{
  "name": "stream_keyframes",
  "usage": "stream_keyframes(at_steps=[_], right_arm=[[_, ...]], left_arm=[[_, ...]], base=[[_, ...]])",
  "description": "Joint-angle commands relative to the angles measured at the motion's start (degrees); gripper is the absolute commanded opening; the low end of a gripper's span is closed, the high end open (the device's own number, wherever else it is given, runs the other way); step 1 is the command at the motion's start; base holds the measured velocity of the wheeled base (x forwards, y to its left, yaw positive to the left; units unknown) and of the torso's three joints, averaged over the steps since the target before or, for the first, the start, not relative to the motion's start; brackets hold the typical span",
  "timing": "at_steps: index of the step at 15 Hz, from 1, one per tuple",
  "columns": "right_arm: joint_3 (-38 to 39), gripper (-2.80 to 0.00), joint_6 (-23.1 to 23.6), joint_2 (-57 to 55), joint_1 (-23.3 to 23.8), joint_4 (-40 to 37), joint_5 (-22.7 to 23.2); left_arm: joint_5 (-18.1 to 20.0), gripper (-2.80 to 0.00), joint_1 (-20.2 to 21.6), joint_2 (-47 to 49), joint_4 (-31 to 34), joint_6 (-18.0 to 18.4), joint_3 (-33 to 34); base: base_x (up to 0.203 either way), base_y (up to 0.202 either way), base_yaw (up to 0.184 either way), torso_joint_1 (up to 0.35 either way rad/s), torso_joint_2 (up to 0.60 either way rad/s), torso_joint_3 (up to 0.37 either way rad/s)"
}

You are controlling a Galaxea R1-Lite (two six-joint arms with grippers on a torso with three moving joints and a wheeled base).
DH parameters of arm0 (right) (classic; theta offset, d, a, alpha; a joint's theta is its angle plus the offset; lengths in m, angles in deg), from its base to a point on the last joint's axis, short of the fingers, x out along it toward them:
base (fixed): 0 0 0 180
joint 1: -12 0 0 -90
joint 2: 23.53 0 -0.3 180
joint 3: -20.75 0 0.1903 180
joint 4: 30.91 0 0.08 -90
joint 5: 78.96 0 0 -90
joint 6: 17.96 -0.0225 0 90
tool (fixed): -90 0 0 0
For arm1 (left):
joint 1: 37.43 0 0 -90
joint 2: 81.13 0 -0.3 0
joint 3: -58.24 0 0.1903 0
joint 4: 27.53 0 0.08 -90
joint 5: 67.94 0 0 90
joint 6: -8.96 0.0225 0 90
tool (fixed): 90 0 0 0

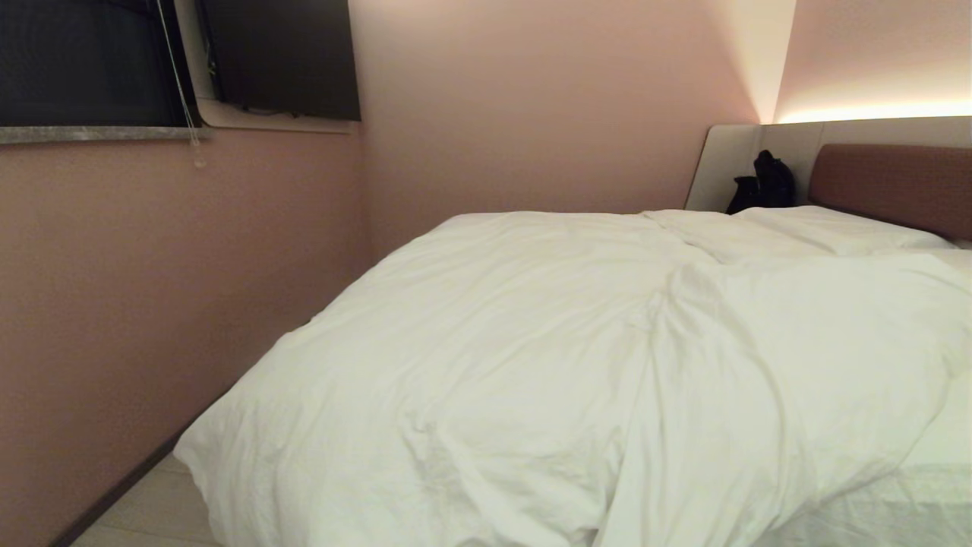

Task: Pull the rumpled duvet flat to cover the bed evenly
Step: Hold the folded corner of the quilt

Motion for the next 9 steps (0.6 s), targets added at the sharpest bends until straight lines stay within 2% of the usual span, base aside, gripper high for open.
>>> stream_keyframes(at_steps=[1,6,9], right_arm=[[0.05,-2.80,0.02,0.02,-0.01,0.00,0.00],[-0.04,-2.80,0.02,0.02,-0.01,0.00,0.00],[-0.02,-2.80,0.02,0.02,-0.01,0.00,0.00]], left_arm=[[0.05,-2.80,0.01,-0.05,0.05,0.03,0.02],[-0.04,-2.80,0.01,-0.05,-0.03,0.12,0.02],[-0.04,-2.80,0.01,-0.05,0.06,0.38,0.02]], base=[[0.000,0.000,0.000,0.000,0.00,0.000],[0.000,0.000,0.000,0.000,0.00,0.000],[-0.003,-0.134,-0.001,0.002,0.00,0.001]])
